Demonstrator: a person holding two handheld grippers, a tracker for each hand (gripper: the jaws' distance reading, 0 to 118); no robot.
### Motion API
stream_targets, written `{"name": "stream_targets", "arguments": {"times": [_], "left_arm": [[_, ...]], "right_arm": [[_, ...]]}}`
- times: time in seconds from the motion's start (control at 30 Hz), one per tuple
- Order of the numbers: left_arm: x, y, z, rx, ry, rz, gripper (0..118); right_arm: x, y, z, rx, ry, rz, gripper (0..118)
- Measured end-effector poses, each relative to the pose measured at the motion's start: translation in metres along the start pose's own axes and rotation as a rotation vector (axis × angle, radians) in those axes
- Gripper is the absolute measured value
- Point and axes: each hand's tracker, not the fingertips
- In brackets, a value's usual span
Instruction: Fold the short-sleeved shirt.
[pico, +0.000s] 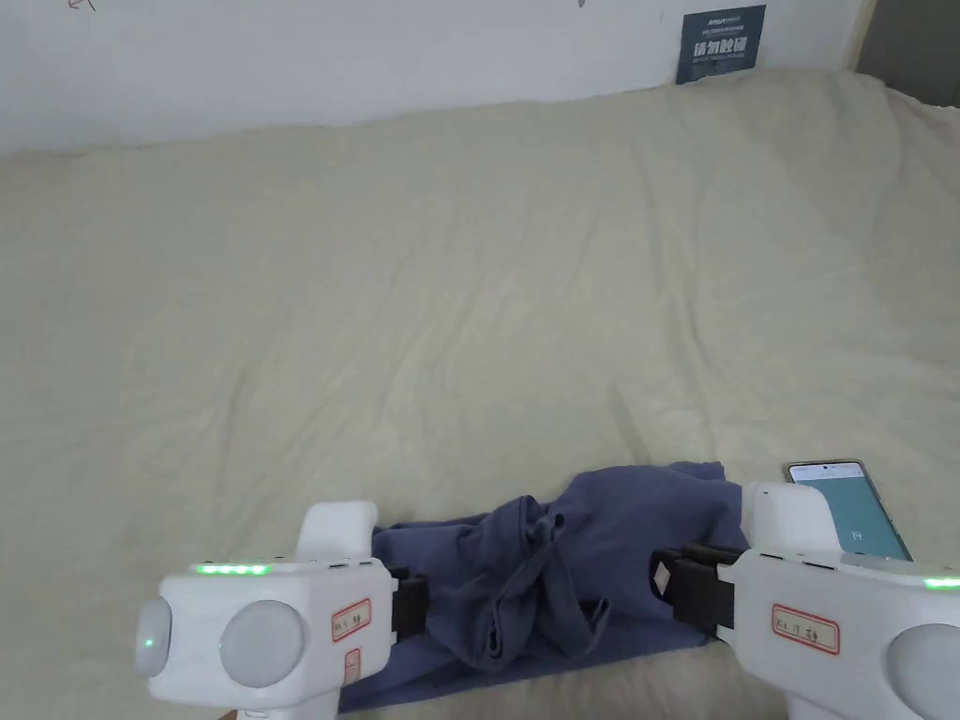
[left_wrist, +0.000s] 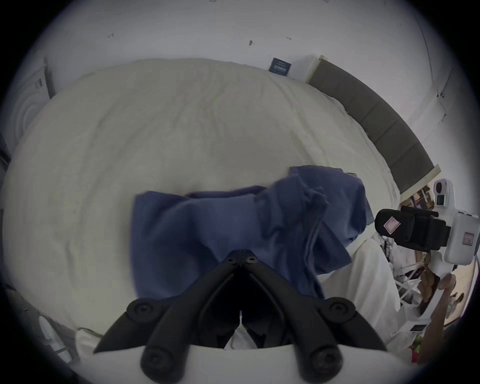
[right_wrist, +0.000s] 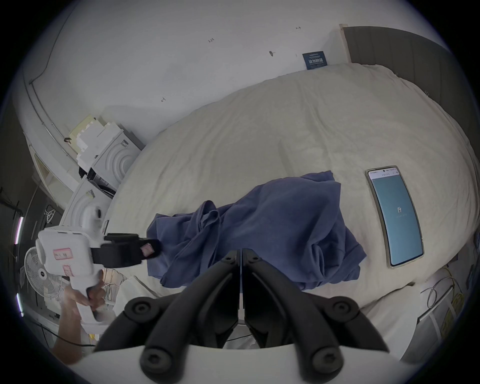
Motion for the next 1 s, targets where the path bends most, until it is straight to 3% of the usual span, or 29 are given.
{"name": "stream_targets", "arguments": {"times": [0.07,0.23,0.4,0.63,0.8,1.0], "left_arm": [[0.004,-0.001,-0.010,-0.019,-0.080,0.015,0],[0.018,0.006,-0.024,-0.037,-0.098,0.020,0],[0.050,0.010,-0.046,-0.106,-0.110,-0.044,0],[0.105,0.012,-0.071,-0.150,-0.264,-0.108,0],[0.112,0.018,-0.040,-0.076,-0.273,-0.181,0],[0.056,0.024,0.017,0.032,-0.182,-0.163,0]], "right_arm": [[-0.002,0.000,0.000,0.001,-0.002,0.000,6],[0.000,-0.002,0.005,0.010,0.005,-0.006,6],[0.009,-0.004,0.008,0.009,-0.002,-0.028,6],[0.031,-0.004,0.020,0.026,-0.040,-0.052,6],[0.039,-0.004,0.035,0.047,-0.058,-0.048,6],[0.035,-0.003,0.034,0.051,-0.052,-0.060,6]]}}
